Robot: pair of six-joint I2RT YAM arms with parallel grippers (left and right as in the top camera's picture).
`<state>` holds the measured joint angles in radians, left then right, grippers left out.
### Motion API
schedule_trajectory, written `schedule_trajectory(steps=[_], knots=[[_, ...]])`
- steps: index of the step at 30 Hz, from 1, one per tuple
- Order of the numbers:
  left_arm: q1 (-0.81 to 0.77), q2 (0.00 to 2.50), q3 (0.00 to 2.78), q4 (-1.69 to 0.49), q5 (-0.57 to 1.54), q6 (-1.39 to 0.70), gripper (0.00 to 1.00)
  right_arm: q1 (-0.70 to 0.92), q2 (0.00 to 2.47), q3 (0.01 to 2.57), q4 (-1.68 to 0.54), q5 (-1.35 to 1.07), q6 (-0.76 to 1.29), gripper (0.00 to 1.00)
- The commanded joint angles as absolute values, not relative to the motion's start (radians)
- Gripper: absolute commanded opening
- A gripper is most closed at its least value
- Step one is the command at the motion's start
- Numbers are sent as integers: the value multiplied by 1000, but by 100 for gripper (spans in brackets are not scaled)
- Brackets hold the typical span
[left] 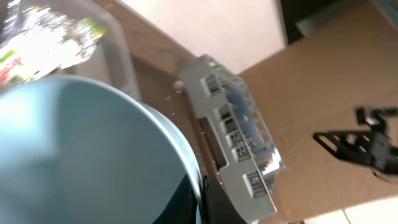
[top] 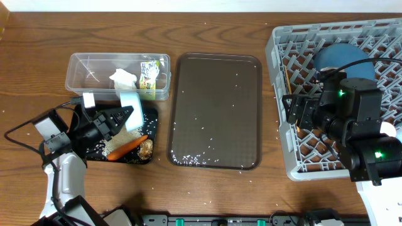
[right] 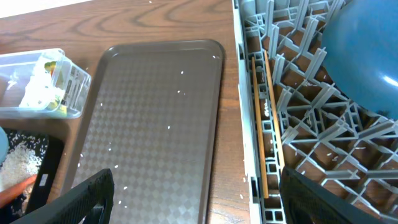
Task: Sort waste into correct bins and load items into the dishwasher rack
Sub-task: 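Tilt the bowl with the left gripper to dump rice onto the black tray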
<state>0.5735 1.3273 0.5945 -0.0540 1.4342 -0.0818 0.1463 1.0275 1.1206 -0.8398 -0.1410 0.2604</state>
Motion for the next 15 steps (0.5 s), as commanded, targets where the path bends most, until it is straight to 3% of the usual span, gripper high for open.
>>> schedule_trajectory(steps=[1,5,8,10,15], knots=[[582,1326,598,-96,1255,-193,6,142,1029,1125,-830,-135,274,80],[583,1326,596,-47,1515,-23,6,142,1029,1125,-832,-134,273,80],[584,1326,596,-64,1430,-65,6,142,1029,1125,-832,-134,273,80],[584,1326,596,-54,1562,3,7,142,1029,1125,-826,-134,273,80],[588,1331,594,-71,1384,-89,6,142,1029,1125,-826,-134,273,80]])
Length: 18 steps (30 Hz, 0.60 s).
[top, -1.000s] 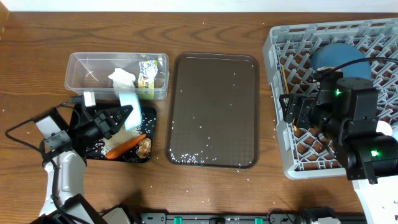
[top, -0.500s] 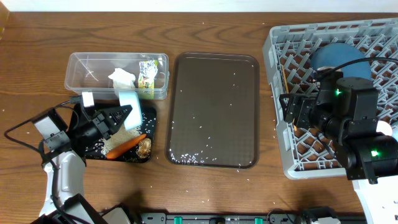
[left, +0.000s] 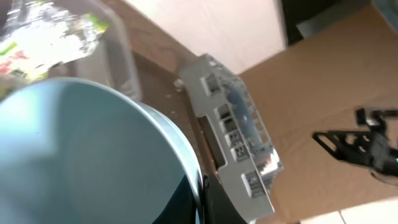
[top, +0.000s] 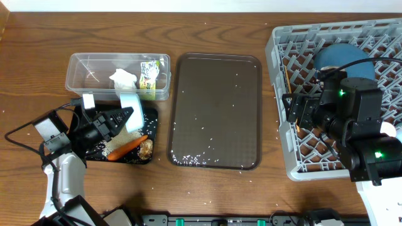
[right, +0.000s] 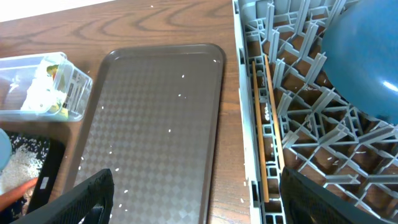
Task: Sort waste into correct bins and load items into the dishwasher rack
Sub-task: 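Tilt the bowl with the left gripper to dump rice onto the black tray, then carry the empty bowl with the left gripper to the dish rack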
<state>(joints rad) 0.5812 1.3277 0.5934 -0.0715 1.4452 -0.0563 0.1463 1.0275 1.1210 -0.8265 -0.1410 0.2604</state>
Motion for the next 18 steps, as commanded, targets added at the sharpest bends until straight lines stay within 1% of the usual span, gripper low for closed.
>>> schedule_trajectory(steps=[1,2,3,5,8,11,14,18], knots=[[585,1331,594,-57,1445,-56,6,142,1029,1125,-826,-134,273,80],[581,1331,594,-51,1522,-6,6,142,1029,1125,-826,-134,273,80],[581,1331,594,-55,1525,-17,6,142,1029,1125,-827,-134,273,80],[581,1330,594,-74,1465,-75,6,142,1029,1125,-825,-134,273,80],[556,1317,594,-66,1480,-81,6,142,1029,1125,-817,-134,273,80],[514,1269,595,-66,1467,-137,6,142,1029,1125,-815,-134,273,80],[451,1179,600,-65,1380,-178,6,142,1029,1125,-812,-134,273,80],[317,1029,607,-65,1216,-231,6,142,1029,1125,-814,-134,273,79]])
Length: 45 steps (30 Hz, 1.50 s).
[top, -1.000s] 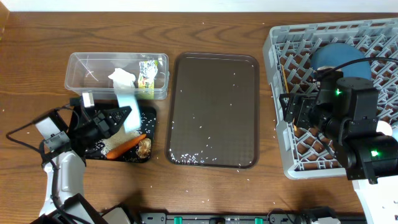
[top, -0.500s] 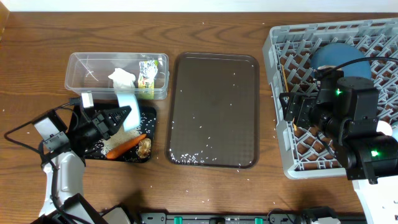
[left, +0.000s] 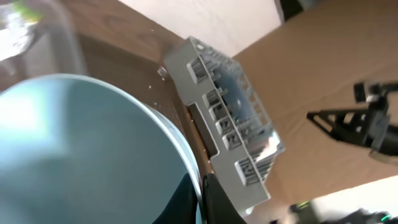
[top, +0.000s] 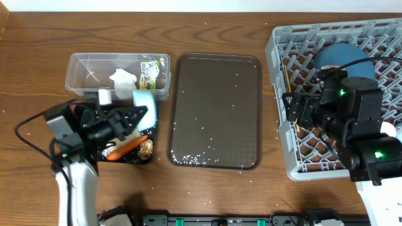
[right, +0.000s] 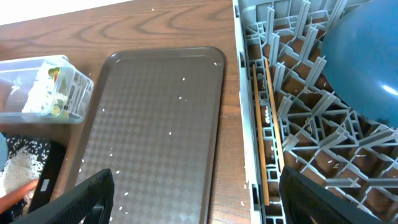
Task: Sort waste into correct bins and load items into the dishwasher rack
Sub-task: 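Carry the empty bowl with the left gripper to the dish rack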
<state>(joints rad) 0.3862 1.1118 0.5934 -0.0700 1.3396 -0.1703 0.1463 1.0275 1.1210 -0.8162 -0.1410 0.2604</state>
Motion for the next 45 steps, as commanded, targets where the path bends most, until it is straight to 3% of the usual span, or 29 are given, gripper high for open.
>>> schedule_trajectory(steps=[1,9,18,22,33,45], knots=[[270,992,607,-65,1173,-242,6,142,1029,1125,-812,-134,273,80],[-45,933,607,95,980,-361,6,142,1029,1125,-807,-134,276,79],[-295,1217,628,826,821,-754,6,32,974,1139,-797,-67,341,79],[-384,1413,699,1028,774,-856,6,-62,918,1149,-804,-67,377,79],[-649,1866,1074,1091,682,-947,6,-198,912,1149,-954,-63,433,81],[-741,2168,1307,1218,548,-1246,6,-198,922,1149,-970,-63,430,81]])
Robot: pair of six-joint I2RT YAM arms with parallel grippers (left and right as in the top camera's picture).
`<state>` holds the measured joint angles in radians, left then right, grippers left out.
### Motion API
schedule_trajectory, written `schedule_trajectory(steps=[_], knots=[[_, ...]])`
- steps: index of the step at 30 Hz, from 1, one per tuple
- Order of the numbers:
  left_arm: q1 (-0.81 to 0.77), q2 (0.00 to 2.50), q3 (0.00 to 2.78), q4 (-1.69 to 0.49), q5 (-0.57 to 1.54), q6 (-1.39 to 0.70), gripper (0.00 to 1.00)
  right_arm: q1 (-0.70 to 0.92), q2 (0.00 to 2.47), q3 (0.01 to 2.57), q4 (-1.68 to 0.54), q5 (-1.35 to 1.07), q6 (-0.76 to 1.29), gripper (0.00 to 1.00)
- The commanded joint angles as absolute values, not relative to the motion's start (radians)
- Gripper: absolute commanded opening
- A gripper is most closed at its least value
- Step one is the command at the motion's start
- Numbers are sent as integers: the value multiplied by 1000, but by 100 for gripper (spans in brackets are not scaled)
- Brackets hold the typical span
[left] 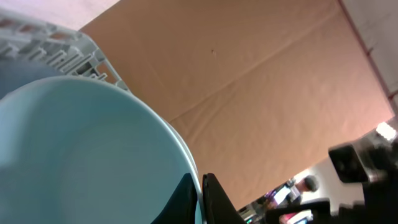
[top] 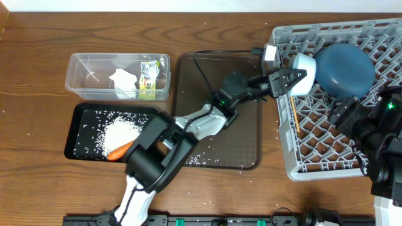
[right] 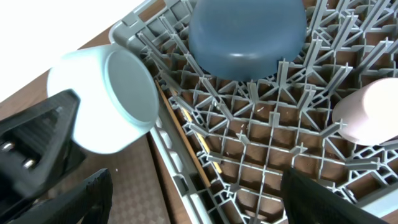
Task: Sort waste into correct bins and load items into the dishwasher rack
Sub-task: 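Carry the empty bowl with the left gripper to the dish rack, then release the bowl upright-tilted in the rack and withdraw the left gripper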
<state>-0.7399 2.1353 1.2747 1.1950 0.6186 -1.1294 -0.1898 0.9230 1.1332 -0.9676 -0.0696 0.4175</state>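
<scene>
A light blue cup (top: 302, 64) hangs on its side over the left edge of the grey dishwasher rack (top: 301, 164), next to a dark blue bowl (top: 343, 61). My left gripper (top: 288, 81), stretched across the brown tray (top: 245, 135), is shut on the cup's rim (left: 186, 163). The right wrist view shows the cup (right: 111, 101), the bowl (right: 247, 30), a pink cup (right: 371, 112) and a wooden chopstick (right: 181, 127) in the rack. My right gripper (right: 198, 208) hovers open over the rack's near part, holding nothing.
A clear bin (top: 94, 74) at the back left holds a crumpled tissue (top: 124, 82) and a wrapper (top: 148, 76). In front of it a black tray (top: 80, 135) carries rice and a carrot (top: 120, 150). Rice grains lie scattered on the brown tray.
My left gripper, still shut on the light blue cup, was over the black tray by the clear bin and is now at the rack's left edge. My right gripper has drawn back over the rack.
My left gripper held the light blue cup tipped over the black tray at the first two moments, then a little higher and to the right beside the bin. Now the cup is at the rack beside the blue bowl, and a rice pile lies in the black tray.
</scene>
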Motion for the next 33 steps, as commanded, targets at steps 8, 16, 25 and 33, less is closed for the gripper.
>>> schedule_trajectory(steps=[8,16,25,33], knots=[[-741,2241,1307,1229,457,-1393,7,-198,922,1149,-999,-63,429,81],[-728,2241,1307,1229,464,-1393,35,-198,922,1149,-1003,-59,429,81],[-649,2241,1307,1180,614,-1287,98,-198,922,1149,-1012,-56,403,81],[-569,2240,1307,1165,703,-1262,98,-198,922,1149,-1010,-56,403,81]])
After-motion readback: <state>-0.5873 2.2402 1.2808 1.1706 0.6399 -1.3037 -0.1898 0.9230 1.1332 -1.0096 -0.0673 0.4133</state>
